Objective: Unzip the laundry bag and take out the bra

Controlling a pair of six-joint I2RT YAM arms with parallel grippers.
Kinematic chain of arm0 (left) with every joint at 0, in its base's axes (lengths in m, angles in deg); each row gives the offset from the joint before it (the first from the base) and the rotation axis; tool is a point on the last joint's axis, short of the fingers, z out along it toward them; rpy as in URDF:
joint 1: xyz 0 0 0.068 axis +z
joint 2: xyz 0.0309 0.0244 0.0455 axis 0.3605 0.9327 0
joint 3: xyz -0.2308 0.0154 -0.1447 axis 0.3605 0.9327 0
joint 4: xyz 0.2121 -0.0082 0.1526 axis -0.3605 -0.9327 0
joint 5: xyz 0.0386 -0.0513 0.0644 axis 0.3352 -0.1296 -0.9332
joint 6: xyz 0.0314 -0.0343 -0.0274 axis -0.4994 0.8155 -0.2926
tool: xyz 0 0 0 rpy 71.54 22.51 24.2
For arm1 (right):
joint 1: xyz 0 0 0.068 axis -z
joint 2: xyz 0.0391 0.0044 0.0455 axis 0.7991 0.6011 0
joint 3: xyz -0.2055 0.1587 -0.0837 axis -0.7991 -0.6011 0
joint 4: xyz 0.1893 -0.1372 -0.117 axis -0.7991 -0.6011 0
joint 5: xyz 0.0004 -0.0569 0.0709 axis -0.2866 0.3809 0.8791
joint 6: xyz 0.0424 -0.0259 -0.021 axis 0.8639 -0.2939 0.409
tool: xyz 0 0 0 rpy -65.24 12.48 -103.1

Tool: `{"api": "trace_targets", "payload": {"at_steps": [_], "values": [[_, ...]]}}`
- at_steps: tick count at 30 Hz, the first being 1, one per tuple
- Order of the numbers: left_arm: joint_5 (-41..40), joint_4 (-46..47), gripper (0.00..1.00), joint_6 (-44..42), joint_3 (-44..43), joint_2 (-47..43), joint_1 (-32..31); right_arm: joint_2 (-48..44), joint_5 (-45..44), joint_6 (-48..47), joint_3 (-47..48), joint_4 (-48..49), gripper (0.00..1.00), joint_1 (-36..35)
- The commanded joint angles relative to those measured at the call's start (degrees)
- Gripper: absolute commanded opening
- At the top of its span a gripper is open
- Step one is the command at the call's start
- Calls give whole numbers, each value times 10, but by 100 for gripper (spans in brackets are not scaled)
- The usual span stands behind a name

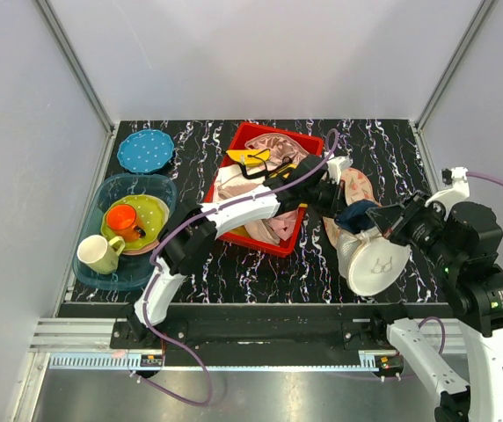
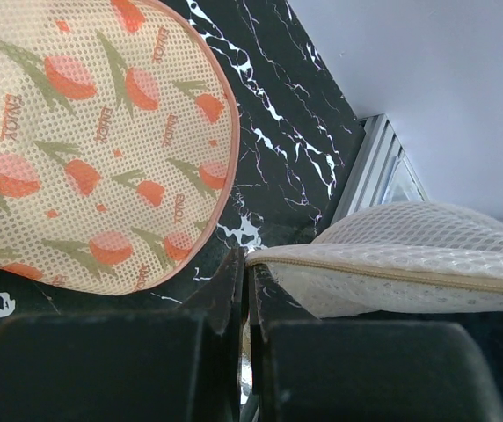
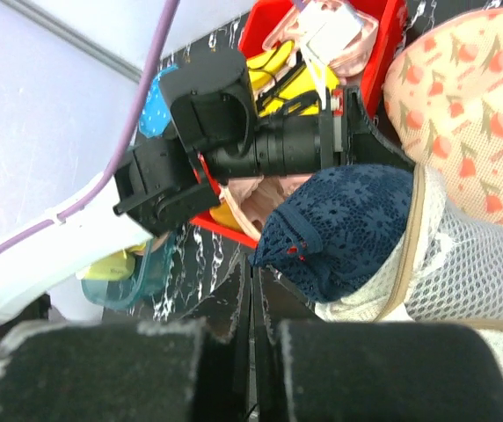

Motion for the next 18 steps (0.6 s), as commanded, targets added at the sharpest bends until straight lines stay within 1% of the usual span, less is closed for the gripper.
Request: {"api": "trace_targets", "payload": {"at_steps": [1, 6, 9, 13, 18], "values": [[-17, 19, 0, -4, 19, -25, 4, 3, -38, 15, 13, 117, 0, -3], [-6, 24, 0, 1, 30, -22, 4, 35, -36, 16, 24, 144, 0, -3], [-4, 25, 0, -11, 45, -23, 4, 43, -49, 9, 42, 163, 0, -2], [-7, 32, 0, -18, 73, -29, 4, 58, -65, -6, 86, 180, 0, -3], [-5, 29, 0, -17, 76, -26, 4, 74, -74, -5, 122, 225, 0, -2]]}}
